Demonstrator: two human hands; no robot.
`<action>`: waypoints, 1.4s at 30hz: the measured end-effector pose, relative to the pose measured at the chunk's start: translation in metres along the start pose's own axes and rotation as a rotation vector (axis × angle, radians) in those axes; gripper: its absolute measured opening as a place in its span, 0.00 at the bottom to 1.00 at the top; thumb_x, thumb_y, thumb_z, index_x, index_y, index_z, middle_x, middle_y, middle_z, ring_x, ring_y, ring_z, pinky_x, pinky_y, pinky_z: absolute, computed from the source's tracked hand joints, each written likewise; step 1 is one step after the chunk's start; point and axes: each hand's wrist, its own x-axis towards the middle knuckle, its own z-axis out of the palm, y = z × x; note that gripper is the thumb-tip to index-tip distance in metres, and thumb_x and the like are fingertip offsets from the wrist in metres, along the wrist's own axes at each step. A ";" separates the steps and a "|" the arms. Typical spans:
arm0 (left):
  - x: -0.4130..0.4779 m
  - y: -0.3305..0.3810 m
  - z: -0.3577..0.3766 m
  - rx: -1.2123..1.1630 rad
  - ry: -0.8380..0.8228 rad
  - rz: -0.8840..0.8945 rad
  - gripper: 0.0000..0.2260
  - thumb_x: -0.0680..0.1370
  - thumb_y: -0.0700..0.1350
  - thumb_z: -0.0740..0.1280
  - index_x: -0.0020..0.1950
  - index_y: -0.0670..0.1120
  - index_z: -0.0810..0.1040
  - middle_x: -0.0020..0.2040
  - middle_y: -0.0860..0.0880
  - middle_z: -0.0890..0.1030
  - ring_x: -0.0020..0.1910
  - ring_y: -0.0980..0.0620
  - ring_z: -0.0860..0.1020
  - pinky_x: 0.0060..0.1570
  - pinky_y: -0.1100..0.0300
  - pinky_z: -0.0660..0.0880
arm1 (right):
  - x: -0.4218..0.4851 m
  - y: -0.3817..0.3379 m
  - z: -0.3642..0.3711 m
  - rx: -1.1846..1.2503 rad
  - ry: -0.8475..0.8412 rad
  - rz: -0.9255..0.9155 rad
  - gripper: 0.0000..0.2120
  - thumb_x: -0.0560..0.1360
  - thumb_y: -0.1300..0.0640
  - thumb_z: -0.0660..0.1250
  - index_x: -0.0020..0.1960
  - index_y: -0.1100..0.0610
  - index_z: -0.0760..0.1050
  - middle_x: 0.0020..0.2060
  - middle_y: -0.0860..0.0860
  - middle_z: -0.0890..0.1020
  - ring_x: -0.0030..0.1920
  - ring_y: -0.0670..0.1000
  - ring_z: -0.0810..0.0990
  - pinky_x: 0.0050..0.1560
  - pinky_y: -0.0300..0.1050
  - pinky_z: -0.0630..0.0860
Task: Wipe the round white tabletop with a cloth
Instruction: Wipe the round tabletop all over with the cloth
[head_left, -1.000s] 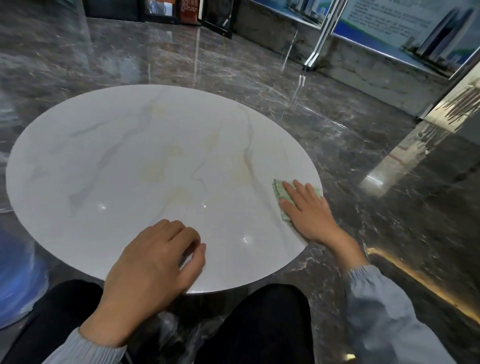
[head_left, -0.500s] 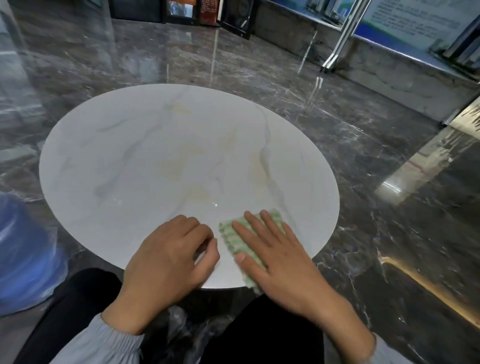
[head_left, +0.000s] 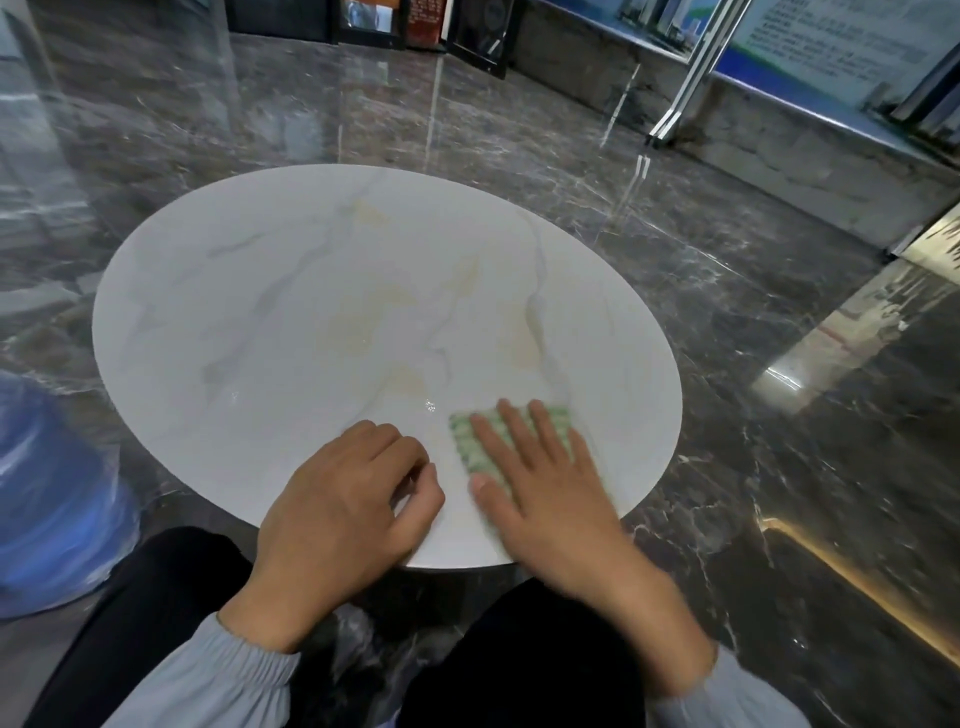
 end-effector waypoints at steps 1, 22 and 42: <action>0.000 0.000 0.001 0.005 0.000 0.001 0.08 0.79 0.46 0.68 0.39 0.46 0.78 0.36 0.52 0.74 0.37 0.50 0.73 0.37 0.54 0.72 | -0.011 -0.010 0.003 0.031 0.012 -0.059 0.28 0.81 0.32 0.38 0.80 0.31 0.36 0.81 0.37 0.36 0.79 0.43 0.28 0.77 0.50 0.28; -0.002 -0.004 -0.007 -0.218 0.287 -0.093 0.11 0.78 0.42 0.64 0.35 0.43 0.74 0.32 0.51 0.73 0.32 0.51 0.71 0.34 0.57 0.69 | -0.034 -0.066 0.007 0.084 0.004 -0.161 0.27 0.83 0.32 0.39 0.80 0.30 0.36 0.81 0.35 0.36 0.79 0.42 0.29 0.76 0.50 0.29; 0.031 -0.109 -0.047 -0.295 0.507 -0.588 0.07 0.85 0.46 0.59 0.50 0.49 0.74 0.46 0.62 0.75 0.51 0.53 0.72 0.50 0.72 0.64 | -0.006 -0.122 0.010 0.055 -0.042 -0.227 0.27 0.82 0.32 0.37 0.79 0.30 0.33 0.79 0.34 0.31 0.77 0.41 0.24 0.76 0.49 0.26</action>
